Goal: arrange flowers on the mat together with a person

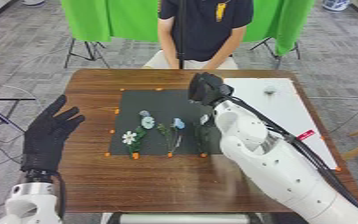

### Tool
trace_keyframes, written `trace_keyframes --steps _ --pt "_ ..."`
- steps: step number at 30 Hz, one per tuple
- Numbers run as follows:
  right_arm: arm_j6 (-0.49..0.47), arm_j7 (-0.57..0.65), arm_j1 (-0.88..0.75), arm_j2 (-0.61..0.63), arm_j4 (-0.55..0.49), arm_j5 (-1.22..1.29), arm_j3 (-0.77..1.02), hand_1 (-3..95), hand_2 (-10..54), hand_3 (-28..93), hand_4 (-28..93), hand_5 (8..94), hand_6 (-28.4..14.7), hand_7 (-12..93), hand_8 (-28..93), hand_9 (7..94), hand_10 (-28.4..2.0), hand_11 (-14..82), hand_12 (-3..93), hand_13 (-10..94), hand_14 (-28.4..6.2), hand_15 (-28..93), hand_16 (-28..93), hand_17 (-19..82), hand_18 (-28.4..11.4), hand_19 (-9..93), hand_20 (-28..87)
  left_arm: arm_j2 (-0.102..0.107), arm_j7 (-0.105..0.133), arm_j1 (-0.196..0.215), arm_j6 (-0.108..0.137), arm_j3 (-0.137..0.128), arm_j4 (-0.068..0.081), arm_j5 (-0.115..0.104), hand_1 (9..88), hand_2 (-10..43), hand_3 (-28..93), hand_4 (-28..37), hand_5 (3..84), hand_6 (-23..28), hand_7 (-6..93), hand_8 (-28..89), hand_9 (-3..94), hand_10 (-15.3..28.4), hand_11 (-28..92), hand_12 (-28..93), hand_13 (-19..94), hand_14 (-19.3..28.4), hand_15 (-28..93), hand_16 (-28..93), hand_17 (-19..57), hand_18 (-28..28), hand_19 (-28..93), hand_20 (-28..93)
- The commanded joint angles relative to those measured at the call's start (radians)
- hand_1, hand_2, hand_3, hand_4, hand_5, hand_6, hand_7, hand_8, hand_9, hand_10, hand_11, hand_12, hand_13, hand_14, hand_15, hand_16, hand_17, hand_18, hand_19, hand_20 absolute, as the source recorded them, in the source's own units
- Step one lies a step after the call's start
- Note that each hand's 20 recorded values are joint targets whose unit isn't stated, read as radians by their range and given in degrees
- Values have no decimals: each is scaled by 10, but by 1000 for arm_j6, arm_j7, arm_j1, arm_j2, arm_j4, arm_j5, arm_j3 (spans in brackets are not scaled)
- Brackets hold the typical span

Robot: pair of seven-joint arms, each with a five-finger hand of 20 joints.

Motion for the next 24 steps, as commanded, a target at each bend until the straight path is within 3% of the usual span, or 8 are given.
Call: trace_keyframes --steps 1,5,12,17,24 --pt "-20 33 -45 7 10 -39 -23 646 -95 683 -283 811 42 244 28 857 -87 126 335 773 -12 473 309 402 -131 805 252 -11 -12 -1 -11 0 8 5 225 63 763 -283 388 62 120 -90 397 191 238 110 299 277 516 -80 -75 249 510 207" --pt "5 60 -78 41 -19 -50 -25 632 -95 698 -283 809 45 249 24 857 -84 124 333 768 -19 485 301 385 -144 821 267 -18 -24 -9 -17 1 12 11 225 63 763 -283 388 62 121 -90 397 190 239 111 298 278 515 -80 -75 249 510 207" --pt "-6 51 -96 47 -25 -54 -20 606 -95 712 -283 794 45 235 11 849 -80 110 329 754 -27 501 284 370 -151 831 268 -9 -20 -4 -13 2 10 5 225 64 763 -283 390 63 122 -90 397 190 238 111 298 277 515 -80 -75 249 510 207" --pt "-11 46 -115 60 -59 -2 3 557 -95 729 -276 735 39 217 -16 802 -92 92 313 718 -38 516 267 347 -156 829 262 -9 -20 -10 -15 8 11 3 225 63 763 -283 392 65 123 -90 397 190 238 111 298 278 515 -80 -75 249 510 207" --pt "-6 34 -135 85 -83 -9 20 474 -95 785 -264 673 33 201 -42 672 -119 228 168 667 -66 556 226 322 -167 831 262 -6 -14 13 -9 4 7 -3 225 63 764 -283 394 67 123 -90 397 191 238 111 298 278 516 -80 -75 249 510 207"
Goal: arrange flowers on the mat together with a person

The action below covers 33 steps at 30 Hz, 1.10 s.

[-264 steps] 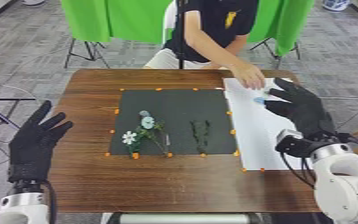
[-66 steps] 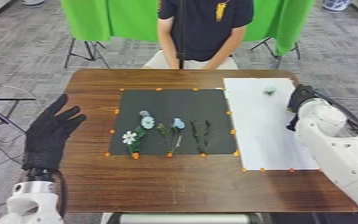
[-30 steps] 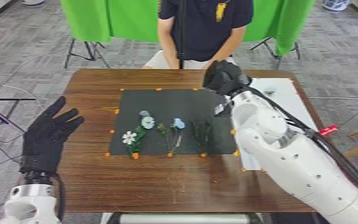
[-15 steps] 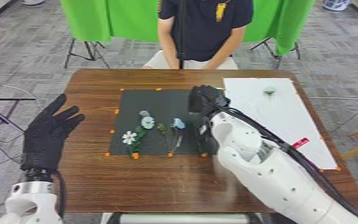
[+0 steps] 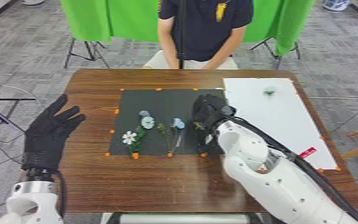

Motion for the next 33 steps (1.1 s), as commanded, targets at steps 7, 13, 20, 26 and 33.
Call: trace_keyframes --steps 7,13,20,26,33 --pt "14 -20 -20 44 -64 19 29 452 -95 794 -258 659 32 190 -60 643 -119 209 146 657 -78 569 205 316 -169 831 263 2 6 31 5 4 -2 -11 225 63 763 -283 396 68 123 -90 397 192 237 111 297 277 515 -81 -75 249 510 207" --pt "54 -14 -52 87 -182 179 119 428 -95 807 -250 638 34 184 -128 621 -121 186 142 647 -89 582 170 311 -172 830 259 12 19 43 15 5 -6 -22 225 63 763 -283 398 69 122 -89 397 191 237 111 298 277 515 -80 -75 249 510 207" --pt "42 -127 -268 133 -340 891 477 386 -68 820 -248 572 26 194 -133 567 -125 177 144 579 -106 553 112 241 -170 729 226 28 30 44 18 5 -10 -22 225 64 762 -283 396 68 122 -89 397 191 237 111 297 278 514 -81 -75 249 510 206" --pt "-122 -167 -501 152 -391 1281 791 324 -13 801 -260 513 22 184 -134 506 -135 154 138 514 -128 498 93 195 -175 649 208 37 40 70 21 -2 -16 -24 220 62 767 -283 392 65 124 -91 394 191 241 110 294 279 520 -80 -79 250 511 207" --pt "-75 -188 -719 102 -414 1416 941 265 25 780 -271 454 27 156 -123 444 -139 89 133 426 -158 332 104 148 -190 559 178 41 45 73 25 11 -13 -29 218 61 767 -283 391 61 117 -93 387 183 227 104 291 278 514 -84 -82 248 496 197"
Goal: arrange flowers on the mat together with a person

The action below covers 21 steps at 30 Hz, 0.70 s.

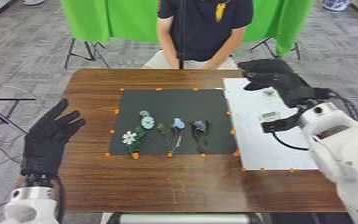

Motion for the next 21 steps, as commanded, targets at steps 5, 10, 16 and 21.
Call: trace_keyframes --steps 5,10,16,21 --pt "132 -23 -331 -46 -20 524 154 256 38 778 -272 449 29 154 -122 441 -138 78 136 405 -165 298 117 137 -190 542 172 -1 -14 17 4 23 1 2 218 61 768 -283 389 59 116 -92 381 181 220 102 289 277 510 -83 -82 248 496 196" --pt "118 -54 -372 -67 -16 520 153 247 40 786 -272 427 34 152 -123 421 -132 64 134 371 -168 252 126 122 -190 500 154 -11 -20 -8 3 37 8 12 216 60 769 -283 381 53 116 -93 365 172 198 96 287 274 492 -86 -81 249 494 193" --pt "148 -108 -398 -106 -16 496 129 215 51 780 -281 374 46 136 -119 377 -122 37 130 316 -170 167 158 74 -195 455 138 -12 -9 -3 5 37 8 8 217 59 770 -283 368 44 115 -95 349 162 181 97 286 259 451 -78 -82 249 487 186" --pt "172 -128 -413 -124 -14 468 135 202 62 768 -282 349 54 133 -116 364 -116 33 131 313 -169 153 170 60 -196 454 135 -21 -18 -7 -1 37 10 13 217 59 770 -283 365 41 116 -96 349 161 178 98 284 257 443 -67 -83 248 486 184"
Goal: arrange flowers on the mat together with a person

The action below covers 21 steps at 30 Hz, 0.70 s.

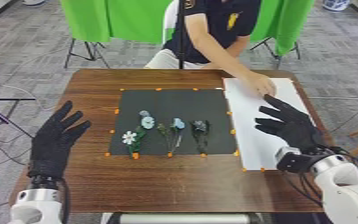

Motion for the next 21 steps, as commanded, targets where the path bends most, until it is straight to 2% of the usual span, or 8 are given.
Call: trace_keyframes --steps 1,2,3,4,6,10,15,21 --pt "47 -49 -37 -42 0 -29 -6 199 63 768 -282 347 55 133 -116 362 -116 33 132 313 -168 152 173 59 -197 453 134 -24 -18 2 -4 -1 7 13 217 59 770 -283 365 41 117 -96 349 161 177 98 285 257 443 -66 -83 248 486 184" --pt "45 -50 -41 -44 1 -30 -4 197 63 769 -282 344 55 133 -116 361 -116 33 132 313 -169 152 175 58 -197 452 134 -31 -26 0 -9 -4 7 19 217 59 770 -283 364 41 117 -96 349 161 178 99 285 257 443 -65 -83 248 486 184" --pt "46 -48 -36 -40 4 -36 -7 196 64 770 -282 343 55 133 -116 360 -116 33 132 312 -168 151 178 57 -197 451 133 -26 -18 5 -5 -4 5 13 217 59 770 -283 364 41 117 -96 349 161 178 99 285 257 443 -64 -83 248 487 184" --pt "57 -50 -41 -38 2 -37 -7 196 64 770 -283 343 56 133 -116 360 -115 32 133 312 -169 150 181 56 -197 451 134 -35 -30 -1 -11 -7 7 21 216 59 770 -283 363 41 117 -96 350 161 179 100 285 257 443 -63 -83 248 487 184" --pt "56 -48 -40 -41 5 -25 -6 195 64 770 -283 342 56 134 -116 359 -114 32 133 312 -169 149 187 54 -198 453 136 -32 -27 3 -12 -7 7 19 216 59 770 -283 363 40 117 -96 355 163 182 101 286 261 446 -61 -83 248 488 184" --pt "71 -46 -32 -35 9 -30 -19 195 65 771 -283 343 56 135 -117 361 -114 33 134 318 -170 153 193 51 -200 457 139 -40 -37 -1 -16 -9 8 24 217 59 769 -283 363 42 118 -96 366 170 194 105 286 265 458 -60 -82 248 492 186" --pt "72 -43 -25 -35 10 -22 -25 195 66 771 -283 345 55 137 -117 366 -114 34 135 326 -170 162 195 50 -200 461 142 -37 -32 0 -14 -6 8 19 217 60 769 -283 366 45 120 -96 368 172 198 104 286 266 465 -62 -82 248 493 187" --pt "73 -47 -13 -33 13 -13 -32 194 67 772 -283 347 55 138 -118 371 -115 36 136 338 -170 182 195 50 -202 469 147 -22 -9 0 -6 -1 8 7 217 60 769 -283 366 45 120 -96 371 174 204 105 285 271 478 -66 -82 248 497 190"
